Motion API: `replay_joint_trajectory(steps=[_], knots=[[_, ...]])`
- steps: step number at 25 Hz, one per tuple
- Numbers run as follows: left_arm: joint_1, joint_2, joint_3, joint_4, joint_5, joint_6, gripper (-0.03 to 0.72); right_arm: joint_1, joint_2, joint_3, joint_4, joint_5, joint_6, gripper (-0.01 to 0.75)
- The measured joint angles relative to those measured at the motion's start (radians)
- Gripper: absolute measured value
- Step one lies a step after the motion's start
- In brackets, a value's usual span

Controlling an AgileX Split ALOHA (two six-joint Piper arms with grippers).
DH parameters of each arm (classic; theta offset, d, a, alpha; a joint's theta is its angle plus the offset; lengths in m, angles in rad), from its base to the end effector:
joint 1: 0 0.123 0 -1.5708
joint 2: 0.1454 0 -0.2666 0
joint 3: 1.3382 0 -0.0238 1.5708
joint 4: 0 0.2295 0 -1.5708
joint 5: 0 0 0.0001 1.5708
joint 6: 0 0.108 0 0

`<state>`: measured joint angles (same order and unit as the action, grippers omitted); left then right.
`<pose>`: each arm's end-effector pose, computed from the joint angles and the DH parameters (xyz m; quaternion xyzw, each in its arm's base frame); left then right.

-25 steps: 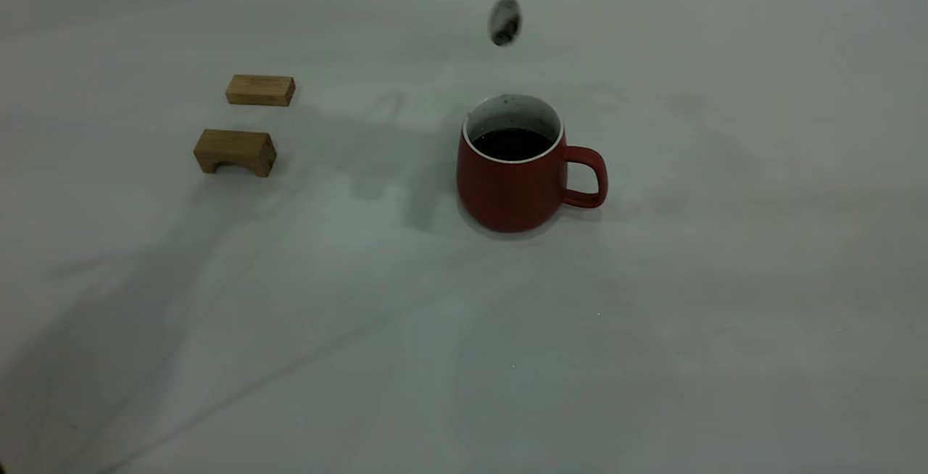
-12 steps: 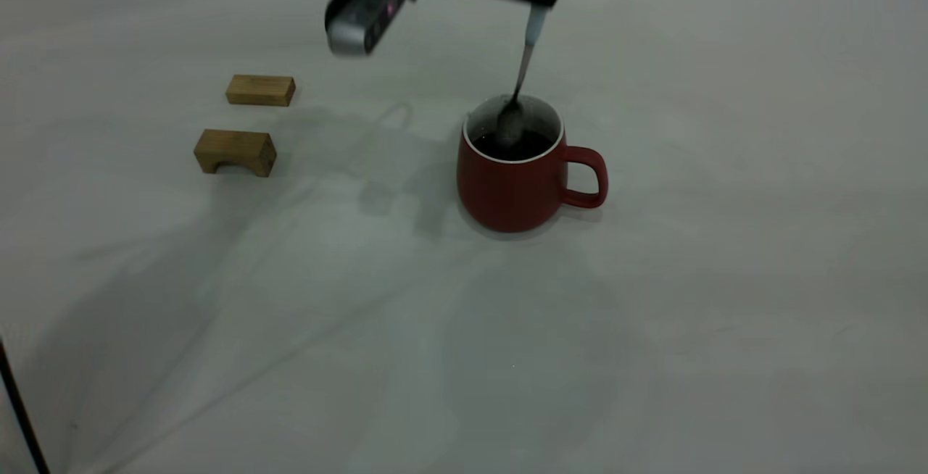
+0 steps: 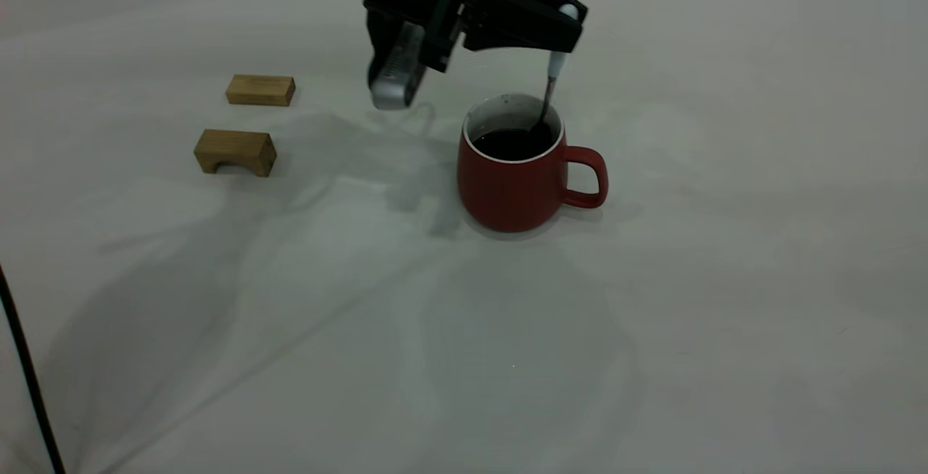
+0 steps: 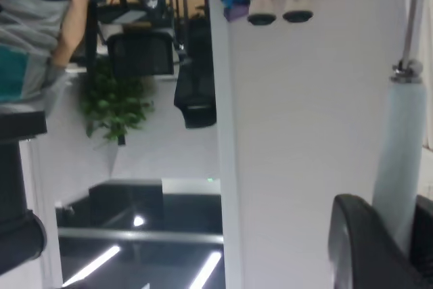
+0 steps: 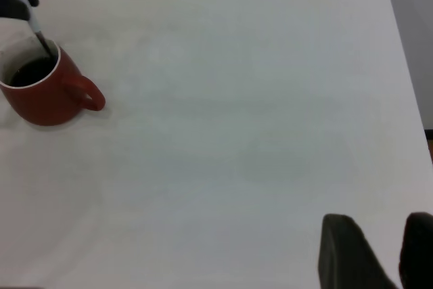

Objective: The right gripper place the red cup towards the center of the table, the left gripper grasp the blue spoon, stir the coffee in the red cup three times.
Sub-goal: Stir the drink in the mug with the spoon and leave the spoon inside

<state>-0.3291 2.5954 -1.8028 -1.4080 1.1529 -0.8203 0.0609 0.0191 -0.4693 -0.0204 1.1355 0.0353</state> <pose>0.4025 -0.2404 0.0558 0.5178 -0.6479 0.4005 0.3895 0.0113 -0.0013 0.2437 -0.0108 0.8839 0.0123 0.4673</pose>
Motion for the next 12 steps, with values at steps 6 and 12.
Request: replay_joint_trajectory(steps=[6, 12], knots=[[-0.008, 0.01, 0.0, 0.08, 0.004, -0.168, 0.154, 0.0, 0.0, 0.0, 0.0, 0.0, -0.001, 0.237], [0.023, -0.01, -0.04, 0.271, -0.001, -0.217, 0.154, 0.0, 0.0, 0.0, 0.0, 0.0, -0.001, 0.237]])
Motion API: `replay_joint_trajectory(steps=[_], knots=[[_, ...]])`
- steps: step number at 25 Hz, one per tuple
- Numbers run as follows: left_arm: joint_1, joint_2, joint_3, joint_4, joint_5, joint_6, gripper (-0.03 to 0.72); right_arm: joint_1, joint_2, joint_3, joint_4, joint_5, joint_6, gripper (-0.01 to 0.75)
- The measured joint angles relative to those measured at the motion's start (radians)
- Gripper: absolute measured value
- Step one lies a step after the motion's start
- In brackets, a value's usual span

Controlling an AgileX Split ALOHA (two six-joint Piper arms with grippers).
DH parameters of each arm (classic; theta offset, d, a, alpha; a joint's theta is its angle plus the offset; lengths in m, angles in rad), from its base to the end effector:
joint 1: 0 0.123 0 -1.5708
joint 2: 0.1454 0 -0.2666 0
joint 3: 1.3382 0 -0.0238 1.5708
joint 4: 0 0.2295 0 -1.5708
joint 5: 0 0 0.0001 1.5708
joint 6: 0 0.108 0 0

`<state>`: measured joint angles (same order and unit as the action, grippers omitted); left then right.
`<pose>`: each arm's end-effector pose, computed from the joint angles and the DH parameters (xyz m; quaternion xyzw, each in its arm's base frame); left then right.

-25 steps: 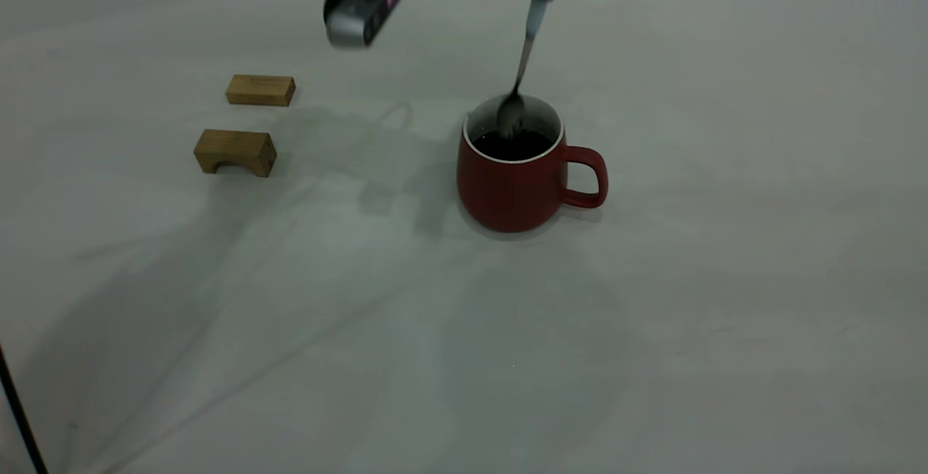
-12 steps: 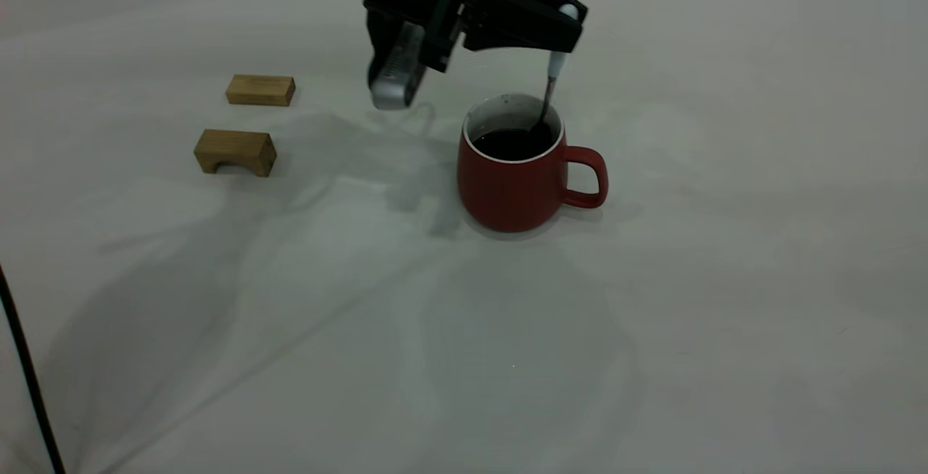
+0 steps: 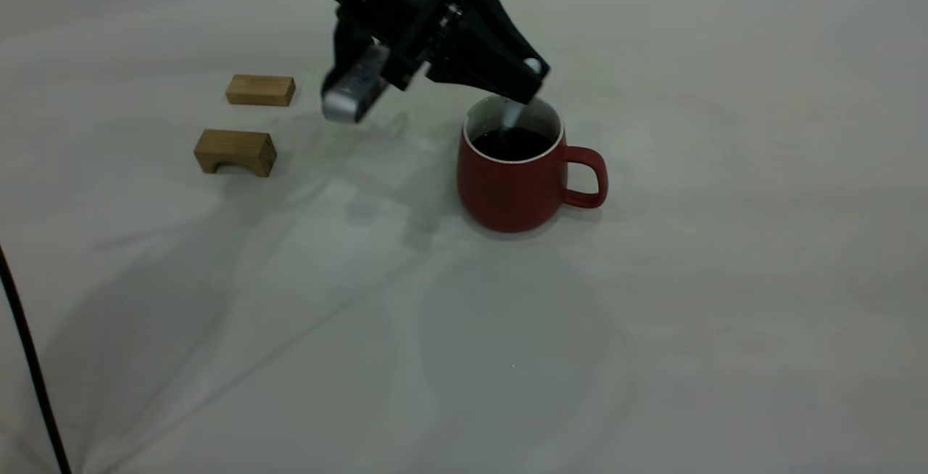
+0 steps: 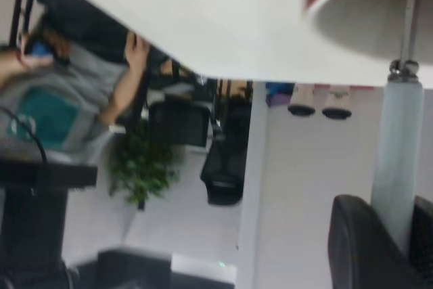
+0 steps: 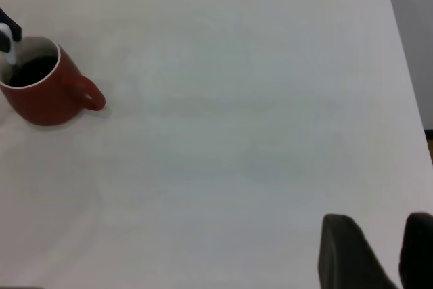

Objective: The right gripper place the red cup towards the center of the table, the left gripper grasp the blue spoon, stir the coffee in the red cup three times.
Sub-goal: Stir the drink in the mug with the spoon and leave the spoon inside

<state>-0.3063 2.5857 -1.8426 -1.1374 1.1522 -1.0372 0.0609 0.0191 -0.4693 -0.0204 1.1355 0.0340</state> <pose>0.4023 -0.2212 0.0487 0.5564 -0.6829 0.3001 0.3660 0.0113 -0.0013 0.2437 -0.0114 0.8839 0.0120 0.4673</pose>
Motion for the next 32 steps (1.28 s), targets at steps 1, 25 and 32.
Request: replay_joint_trajectory(steps=[1, 25, 32], knots=[[0.004, -0.001, 0.0, 0.004, -0.014, 0.023, 0.154, 0.0, 0.0, 0.0, 0.0, 0.0, 0.001, 0.237], [0.011, 0.018, -0.118, 0.055, 0.016, 0.102, 0.147, 0.0, 0.0, 0.0, 0.0, 0.0, 0.001, 0.237], [-0.025, 0.045, -0.118, -0.001, 0.016, 0.074, 0.147, 0.0, 0.0, 0.0, 0.0, 0.0, 0.001, 0.237]])
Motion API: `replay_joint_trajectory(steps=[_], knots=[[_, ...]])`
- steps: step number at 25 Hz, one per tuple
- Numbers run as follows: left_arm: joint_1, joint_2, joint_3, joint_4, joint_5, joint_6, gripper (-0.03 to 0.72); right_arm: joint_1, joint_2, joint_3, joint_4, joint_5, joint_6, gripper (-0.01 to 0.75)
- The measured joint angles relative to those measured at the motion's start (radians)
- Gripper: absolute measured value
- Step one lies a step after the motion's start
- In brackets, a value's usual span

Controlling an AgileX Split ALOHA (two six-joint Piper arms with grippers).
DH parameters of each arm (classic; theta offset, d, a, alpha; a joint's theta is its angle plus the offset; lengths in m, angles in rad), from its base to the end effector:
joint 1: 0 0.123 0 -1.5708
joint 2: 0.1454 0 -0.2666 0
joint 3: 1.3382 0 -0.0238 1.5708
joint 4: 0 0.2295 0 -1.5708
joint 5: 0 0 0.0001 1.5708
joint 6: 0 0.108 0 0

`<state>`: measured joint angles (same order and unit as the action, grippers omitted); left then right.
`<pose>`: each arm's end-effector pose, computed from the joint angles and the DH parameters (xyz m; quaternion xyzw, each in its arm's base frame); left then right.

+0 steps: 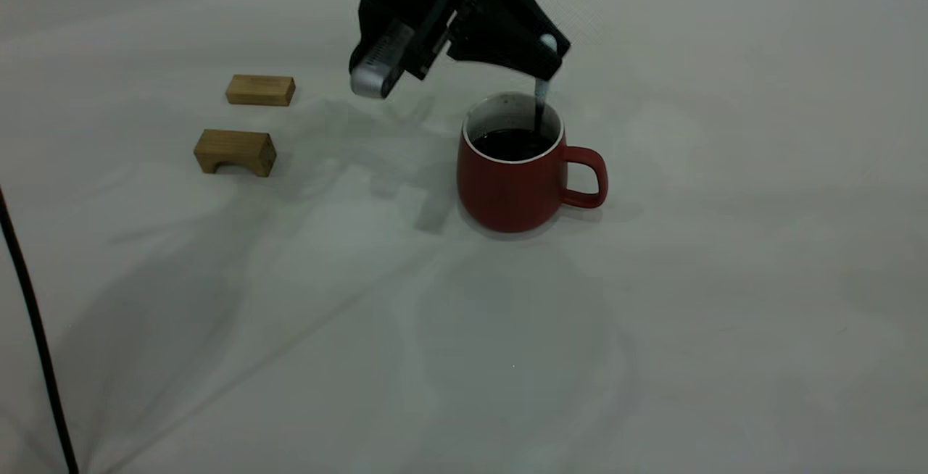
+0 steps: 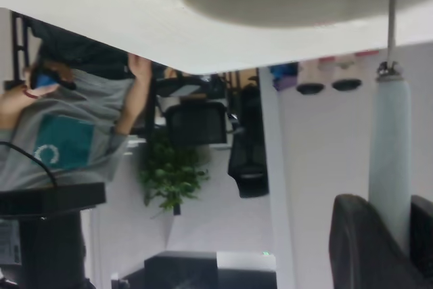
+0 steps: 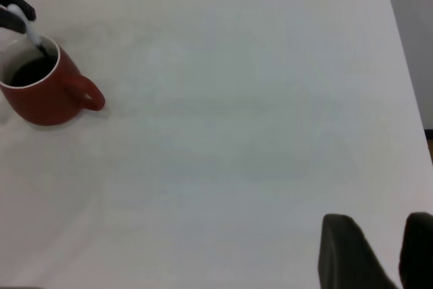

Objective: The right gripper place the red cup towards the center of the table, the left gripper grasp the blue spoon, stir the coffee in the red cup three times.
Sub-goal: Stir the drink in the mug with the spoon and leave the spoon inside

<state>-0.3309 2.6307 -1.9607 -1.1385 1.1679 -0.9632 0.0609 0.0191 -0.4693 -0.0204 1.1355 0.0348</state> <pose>0.4115 -0.2368 0.0538 0.5032 -0.7180 0.3333 0.3466 0.0113 -0.0013 0.2437 -0.0110 0.8839 0.0122 0.4673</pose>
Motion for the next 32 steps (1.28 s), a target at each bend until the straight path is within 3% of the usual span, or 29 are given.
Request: replay_joint_trajectory(steps=[7, 13, 20, 28, 32], knots=[[0.0, -0.041, -0.008, 0.19, 0.0, -0.175, 0.146, 0.0, 0.0, 0.0, 0.0, 0.0, 0.0, 0.237], [0.015, -0.041, -0.033, 0.186, 0.0, -0.049, 0.144, 0.0, 0.0, 0.0, 0.0, 0.0, 0.0, 0.237], [-0.012, -0.022, -0.034, 0.029, 0.0, 0.022, 0.144, 0.0, 0.0, 0.0, 0.0, 0.0, 0.0, 0.237], [-0.038, -0.027, -0.039, 0.176, 0.0, -0.182, 0.144, 0.0, 0.0, 0.0, 0.0, 0.0, 0.0, 0.237], [-0.031, -0.04, -0.072, 0.254, 0.0, -0.196, 0.143, 0.0, 0.0, 0.0, 0.0, 0.0, 0.0, 0.237]])
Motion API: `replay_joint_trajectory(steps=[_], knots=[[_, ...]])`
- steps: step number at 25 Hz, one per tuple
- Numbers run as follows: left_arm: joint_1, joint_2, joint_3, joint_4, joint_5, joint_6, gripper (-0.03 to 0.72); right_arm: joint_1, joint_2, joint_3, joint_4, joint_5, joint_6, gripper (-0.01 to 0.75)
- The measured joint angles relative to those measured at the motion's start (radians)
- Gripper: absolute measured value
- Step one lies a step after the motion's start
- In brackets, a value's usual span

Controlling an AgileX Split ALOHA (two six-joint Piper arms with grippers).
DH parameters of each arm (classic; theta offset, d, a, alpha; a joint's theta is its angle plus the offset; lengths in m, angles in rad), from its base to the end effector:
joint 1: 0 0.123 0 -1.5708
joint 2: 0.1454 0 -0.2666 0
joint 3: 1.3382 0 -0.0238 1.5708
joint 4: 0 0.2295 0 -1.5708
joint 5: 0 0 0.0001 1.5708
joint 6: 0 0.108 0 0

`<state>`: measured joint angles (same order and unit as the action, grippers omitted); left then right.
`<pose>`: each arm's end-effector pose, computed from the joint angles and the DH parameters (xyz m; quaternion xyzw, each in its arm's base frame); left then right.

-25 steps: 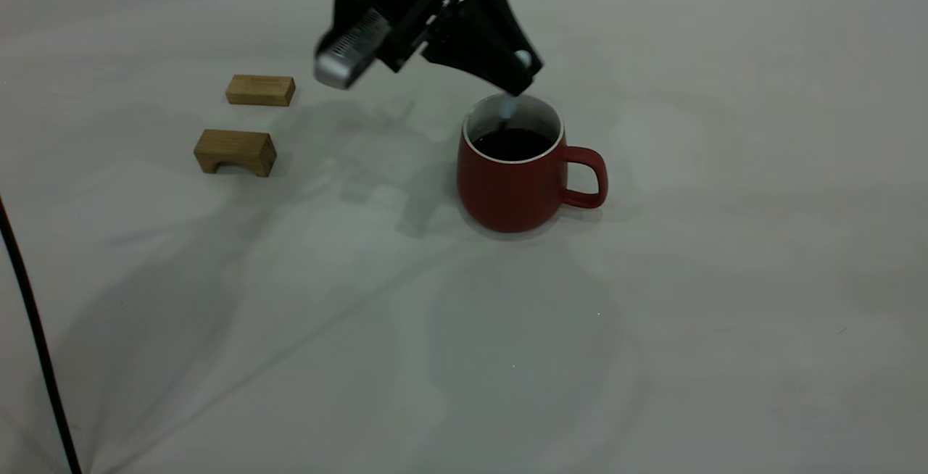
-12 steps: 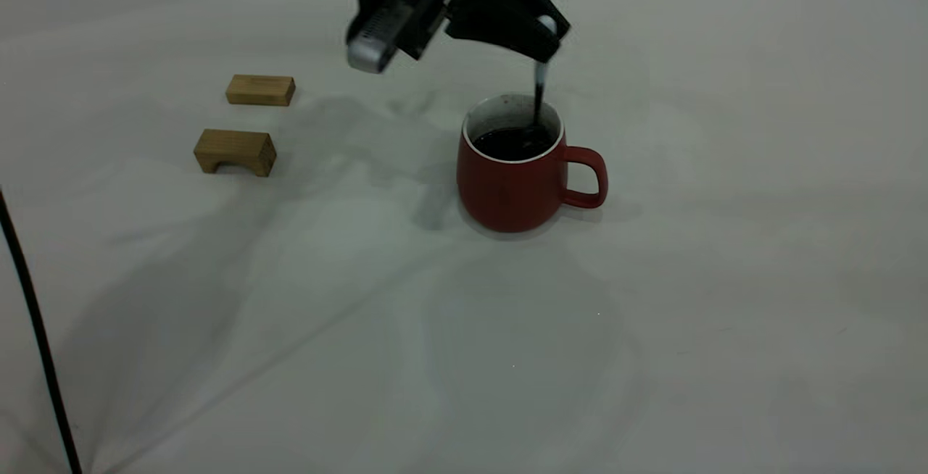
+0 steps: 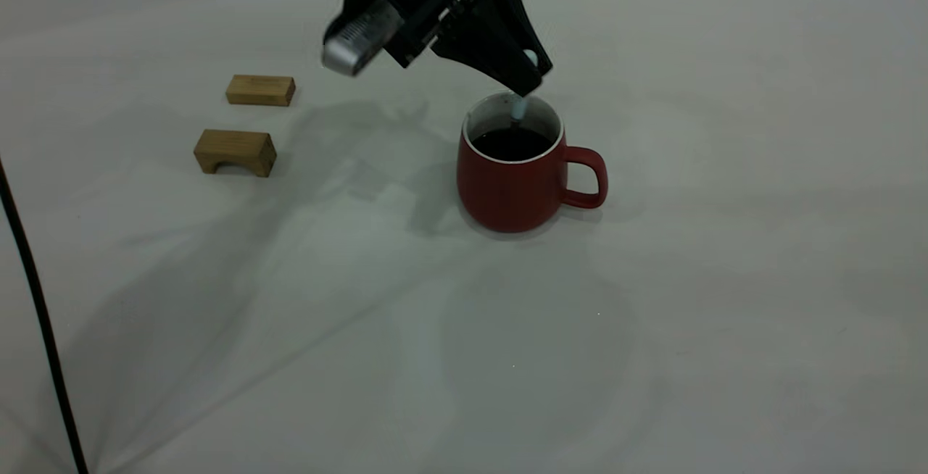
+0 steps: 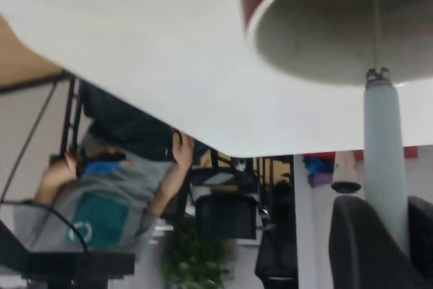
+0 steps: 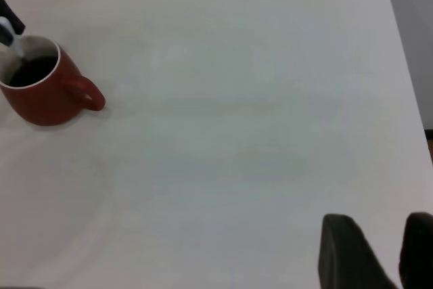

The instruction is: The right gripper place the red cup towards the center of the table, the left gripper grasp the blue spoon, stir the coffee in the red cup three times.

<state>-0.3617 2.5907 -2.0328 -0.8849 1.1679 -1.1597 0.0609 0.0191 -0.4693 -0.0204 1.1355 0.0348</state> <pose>0.4118 -0.2381 0.0700 0.5178 -0.7619 0.2599 0.2897 0.0113 -0.0013 0.2437 -0.0110 0.8839 0.0122 0.4673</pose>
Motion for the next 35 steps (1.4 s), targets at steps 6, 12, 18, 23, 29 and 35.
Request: replay_joint_trajectory(steps=[6, 12, 18, 23, 29, 35], knots=[[0.01, 0.001, -0.019, 0.005, 0.0, 0.161, 0.143, 0.0, 0.0, 0.0, 0.0, 0.0, -0.001, 0.237], [-0.021, 0.02, -0.019, -0.02, 0.0, 0.195, 0.143, 0.0, 0.0, 0.0, 0.0, 0.0, -0.001, 0.237], [-0.049, 0.02, -0.019, -0.002, 0.0, 0.166, 0.233, 0.0, 0.0, 0.0, 0.0, 0.0, 0.0, 0.237], [-0.048, 0.02, -0.019, 0.097, 0.0, 0.164, 0.437, 0.0, 0.0, 0.0, 0.0, 0.0, 0.0, 0.237], [-0.05, -0.033, -0.043, 0.278, 0.0, 0.162, 0.497, 0.0, 0.0, 0.0, 0.0, 0.0, -0.001, 0.237], [-0.062, -0.206, -0.065, 0.629, 0.0, 0.227, 0.496, 0.0, 0.0, 0.0, 0.0, 0.0, 0.0, 0.237]])
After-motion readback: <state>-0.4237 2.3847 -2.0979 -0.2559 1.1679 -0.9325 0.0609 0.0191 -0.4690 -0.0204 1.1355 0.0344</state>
